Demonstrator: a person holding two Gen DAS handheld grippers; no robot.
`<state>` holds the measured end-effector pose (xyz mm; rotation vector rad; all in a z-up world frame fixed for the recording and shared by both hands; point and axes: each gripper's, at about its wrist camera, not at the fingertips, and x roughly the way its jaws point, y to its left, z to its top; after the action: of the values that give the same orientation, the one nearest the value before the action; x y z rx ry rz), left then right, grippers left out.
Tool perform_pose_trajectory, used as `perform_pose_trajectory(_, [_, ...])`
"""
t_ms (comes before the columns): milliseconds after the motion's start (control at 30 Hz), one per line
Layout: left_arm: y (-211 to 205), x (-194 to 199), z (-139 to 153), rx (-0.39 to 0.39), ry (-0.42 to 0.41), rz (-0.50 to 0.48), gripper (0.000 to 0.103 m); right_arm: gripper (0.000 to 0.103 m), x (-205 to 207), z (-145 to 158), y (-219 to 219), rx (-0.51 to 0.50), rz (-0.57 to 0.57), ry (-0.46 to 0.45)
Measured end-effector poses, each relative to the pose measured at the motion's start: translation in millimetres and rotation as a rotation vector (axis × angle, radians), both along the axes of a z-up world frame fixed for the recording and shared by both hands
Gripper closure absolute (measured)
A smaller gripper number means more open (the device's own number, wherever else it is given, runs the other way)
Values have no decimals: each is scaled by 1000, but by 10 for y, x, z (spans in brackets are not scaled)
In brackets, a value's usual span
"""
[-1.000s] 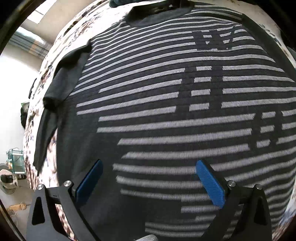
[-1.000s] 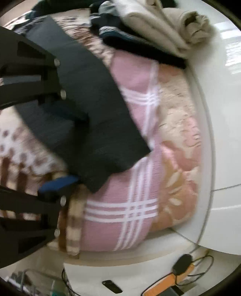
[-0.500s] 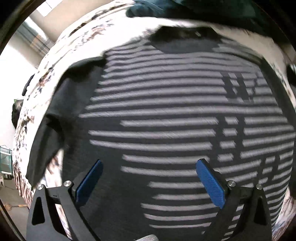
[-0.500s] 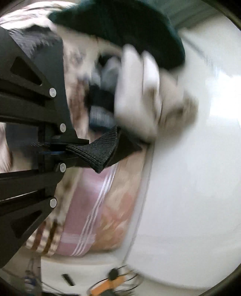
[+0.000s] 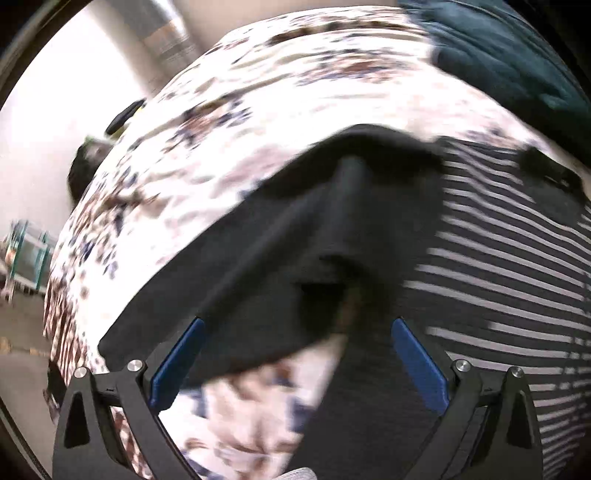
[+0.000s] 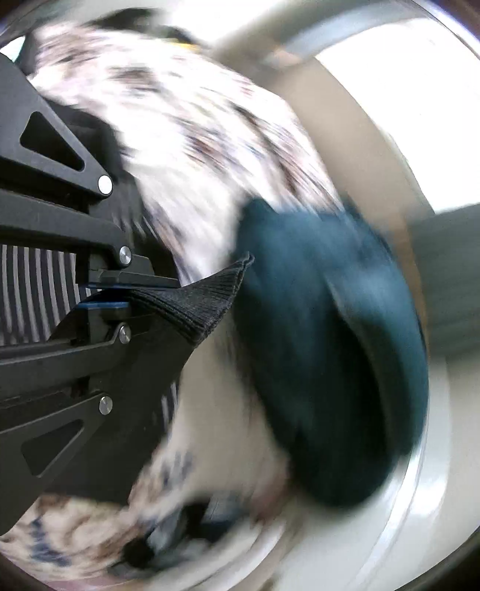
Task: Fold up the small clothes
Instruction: 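Fold the held sleeve across the sweater body with the right tool and release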
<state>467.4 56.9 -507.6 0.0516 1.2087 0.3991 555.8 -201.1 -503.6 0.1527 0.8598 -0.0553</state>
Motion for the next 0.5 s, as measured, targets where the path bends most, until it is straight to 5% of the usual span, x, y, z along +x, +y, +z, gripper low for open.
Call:
perform_pose_trajectory(133, [450,-95,-130,-31,9,73,0,99,184,-801,1204,-105,184,129])
perform_pose_trajectory(267, [751,-177,-243,-43,13,116,0,99,111,-1373,1810,-194,246,215])
perform_pose_trajectory(500, [1016,-253,-340,-60,28,147,0,98,87,-1737,2074,-243,287,324])
